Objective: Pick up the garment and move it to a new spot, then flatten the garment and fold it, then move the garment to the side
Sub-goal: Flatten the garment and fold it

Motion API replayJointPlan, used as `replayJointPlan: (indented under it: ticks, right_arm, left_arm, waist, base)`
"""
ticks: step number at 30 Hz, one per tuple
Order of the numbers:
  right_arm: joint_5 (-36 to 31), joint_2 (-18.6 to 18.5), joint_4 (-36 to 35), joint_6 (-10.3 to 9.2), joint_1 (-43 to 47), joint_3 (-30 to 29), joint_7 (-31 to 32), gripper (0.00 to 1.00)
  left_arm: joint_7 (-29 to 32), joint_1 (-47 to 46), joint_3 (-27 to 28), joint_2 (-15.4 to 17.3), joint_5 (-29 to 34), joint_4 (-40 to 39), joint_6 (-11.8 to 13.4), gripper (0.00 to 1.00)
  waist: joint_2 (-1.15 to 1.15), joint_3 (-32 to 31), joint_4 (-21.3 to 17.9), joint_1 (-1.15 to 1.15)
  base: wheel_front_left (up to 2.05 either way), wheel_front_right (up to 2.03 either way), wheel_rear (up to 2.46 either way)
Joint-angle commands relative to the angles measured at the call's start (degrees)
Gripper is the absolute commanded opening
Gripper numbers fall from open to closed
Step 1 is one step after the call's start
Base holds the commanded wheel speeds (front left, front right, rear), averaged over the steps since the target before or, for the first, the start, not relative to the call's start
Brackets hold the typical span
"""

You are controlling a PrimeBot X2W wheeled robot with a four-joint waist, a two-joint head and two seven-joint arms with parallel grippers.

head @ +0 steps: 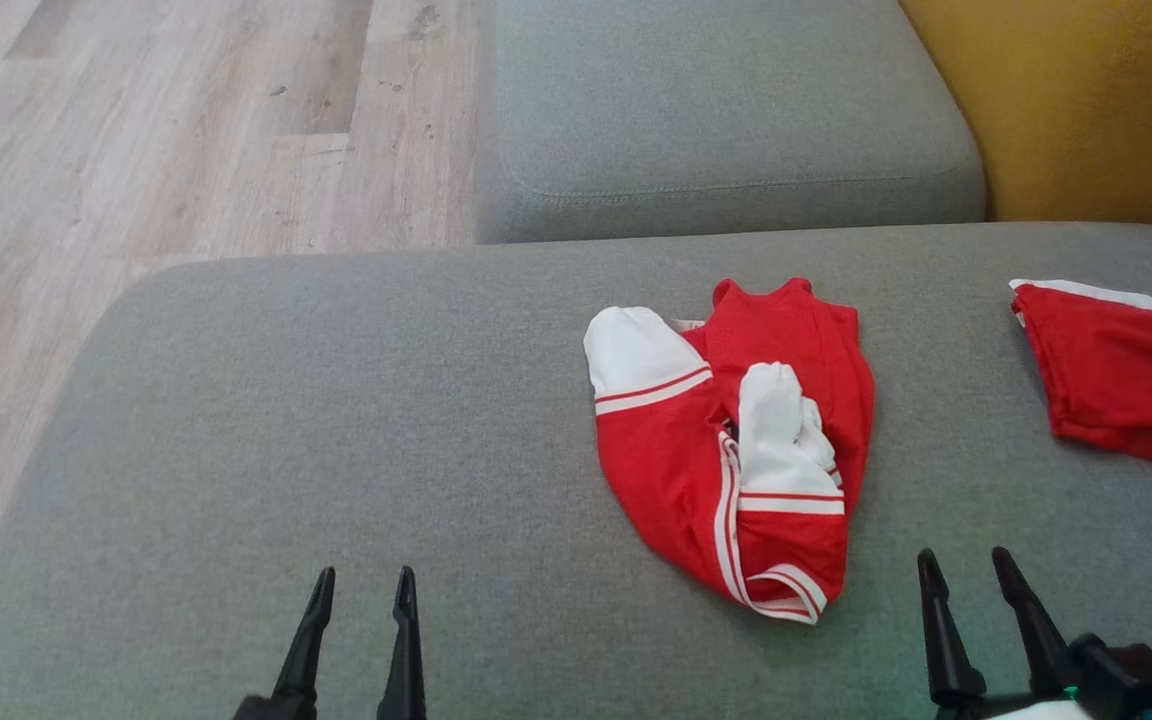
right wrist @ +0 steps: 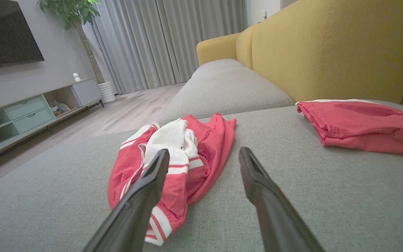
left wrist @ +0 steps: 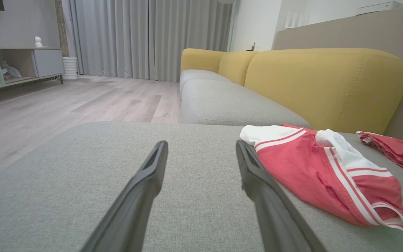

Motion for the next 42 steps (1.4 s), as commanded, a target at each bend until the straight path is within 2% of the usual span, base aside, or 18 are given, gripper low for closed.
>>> replayJointPlan:
  ticks: [1,7,11,15,16,24,28,33,36,38,42]
  right_arm:
    - [-0.4,-0.7,-2.1,-0.04,-1.4,1.3,-0.2,1.00]
    - [-0.1,-0.8,-2.5,-0.04,-1.8,1.3,-0.2,1.00]
    - [-0.1,-1.1,-2.8,-0.04,-2.4,1.2,-0.2,1.00]
    - [-0.1,-1.7,-3.0,-0.04,-3.6,2.0,-0.2,1.00]
    - [-0.1,-1.7,-3.0,-0.04,-3.6,2.0,-0.2,1.00]
    - [0.3,-2.6,-4.6,-0.04,-6.9,3.3,-0.2,1.00]
    - [0.6,-2.6,-4.8,-0.04,-8.7,3.8,-0.2,1.00]
    - [0.9,-2.1,-5.1,-0.04,-10.2,4.4,-0.2,1.00]
    - [1.2,-1.7,-5.0,-0.04,-10.5,4.4,-0.2,1.00]
    - [4.3,-0.5,-4.8,-0.04,-10.7,3.0,-0.2,1.00]
    - [5.3,0.0,-5.1,-0.04,-11.2,2.6,-0.2,1.00]
  left_arm:
    - [-0.5,-2.3,1.5,-0.1,0.1,-1.4,-0.1,1.00]
    - [-0.5,-3.0,-0.6,-0.1,0.2,-0.1,-1.0,1.00]
    - [-0.5,-6.2,-5.7,-0.1,2.2,4.1,-3.1,1.00]
    - [-0.5,-12.1,-11.9,-0.1,4.4,9.6,-4.0,1.00]
    - [-0.5,-12.1,-11.9,-0.1,4.4,9.6,-4.0,1.00]
    - [-0.5,-25.7,-26.0,-0.1,8.4,17.5,-5.8,1.00]
    - [-0.5,-31.2,-31.1,-0.1,9.5,22.1,-5.3,1.00]
    - [-0.5,-35.3,-34.6,-0.1,7.6,27.0,-4.5,1.00]
    - [-0.5,-37.0,-36.3,-0.1,6.2,31.4,-4.6,1.00]
    - [-0.5,-38.5,-37.0,-0.1,4.7,34.6,-3.3,1.00]
    - [-0.5,-40.0,-37.1,-0.1,2.2,36.7,-2.2,1.00]
  waist:
    - [0.00,0.1,-0.1,0.00]
    - [0.00,0.8,-0.7,0.00]
    - [0.00,2.5,-2.5,0.00]
    - [0.00,4.9,-6.3,0.00]
    - [0.00,4.9,-6.3,0.00]
    - [0.00,11.6,-15.4,0.00]
    - [0.00,14.5,-19.6,0.00]
    - [0.00,17.3,-24.1,0.00]
    - [0.00,18.5,-25.5,0.00]
    - [0.00,19.3,-26.3,0.00]
    - [0.00,20.4,-26.3,0.00]
  base:
    - [0.00,0.00,0.00]
    - [0.00,0.00,0.00]
    - [0.00,0.00,0.00]
    - [0.00,0.00,0.00]
    - [0.00,0.00,0.00]
    - [0.00,0.00,0.00]
    - [0.00,0.00,0.00]
    - [0.00,0.00,0.00]
    - [0.00,0.00,0.00]
    - [0.00,0.00,0.00]
    - [0.00,0.00,0.00]
